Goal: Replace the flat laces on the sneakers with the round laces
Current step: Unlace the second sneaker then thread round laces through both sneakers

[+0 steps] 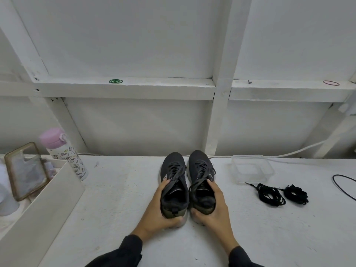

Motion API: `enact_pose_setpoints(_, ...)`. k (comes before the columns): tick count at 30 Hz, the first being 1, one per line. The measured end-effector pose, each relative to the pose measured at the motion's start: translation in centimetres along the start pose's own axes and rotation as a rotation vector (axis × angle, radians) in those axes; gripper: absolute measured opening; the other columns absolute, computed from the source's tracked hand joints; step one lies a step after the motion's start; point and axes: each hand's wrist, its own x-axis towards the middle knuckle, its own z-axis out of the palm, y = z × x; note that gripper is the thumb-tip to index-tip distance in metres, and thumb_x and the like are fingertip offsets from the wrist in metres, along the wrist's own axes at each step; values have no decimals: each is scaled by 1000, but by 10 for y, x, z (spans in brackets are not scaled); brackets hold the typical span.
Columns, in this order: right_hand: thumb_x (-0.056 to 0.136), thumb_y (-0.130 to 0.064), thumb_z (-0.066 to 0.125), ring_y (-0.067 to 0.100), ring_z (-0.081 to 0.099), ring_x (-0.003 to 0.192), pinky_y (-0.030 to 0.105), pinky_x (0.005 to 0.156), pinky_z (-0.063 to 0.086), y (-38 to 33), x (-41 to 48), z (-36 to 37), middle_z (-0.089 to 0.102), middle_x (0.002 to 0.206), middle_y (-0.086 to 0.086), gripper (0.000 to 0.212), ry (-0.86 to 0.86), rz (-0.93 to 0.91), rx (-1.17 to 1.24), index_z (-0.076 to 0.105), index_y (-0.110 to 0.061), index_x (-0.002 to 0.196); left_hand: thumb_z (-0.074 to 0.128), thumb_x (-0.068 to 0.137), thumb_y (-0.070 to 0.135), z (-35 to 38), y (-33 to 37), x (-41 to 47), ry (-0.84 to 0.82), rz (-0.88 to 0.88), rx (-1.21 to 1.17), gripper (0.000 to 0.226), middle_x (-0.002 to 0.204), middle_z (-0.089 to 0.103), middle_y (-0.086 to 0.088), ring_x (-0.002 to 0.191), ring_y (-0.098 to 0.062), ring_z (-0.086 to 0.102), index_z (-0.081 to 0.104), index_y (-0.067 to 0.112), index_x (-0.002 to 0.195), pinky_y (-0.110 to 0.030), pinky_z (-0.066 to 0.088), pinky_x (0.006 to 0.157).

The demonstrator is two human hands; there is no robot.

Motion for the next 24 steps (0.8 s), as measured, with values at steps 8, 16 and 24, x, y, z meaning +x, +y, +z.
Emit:
enact_pose_setpoints(8,68,-57,80,-5,14,145,26,117,21,-7,-3,-35,19,158,-23,97,-198,-69,42,25,-51,147,77,65,67,-6,23,-8,86,74,218,115,160,2,25,149,-1,1,4,45,150,-39,12,123)
enact_pose_setpoints(16,90,-43,64,1,33,139,33,115,27,-10,53,-135,34,154,-16,69,165,94,265,30,-39,149,56,90,33,73,138,19,343,425,17,54,154,35,13,148,-9,20,45,21,142,-26,20,119)
enact_pose_setpoints(24,96,-47,51,12,20,147,36,113,17,22,115,-193,23,159,-10,65,157,391,241,23,-30,153,56,96,32,185,143,106,-64,-389,-371,77,163,10,6,148,-14,13,9,22,156,-32,18,117)
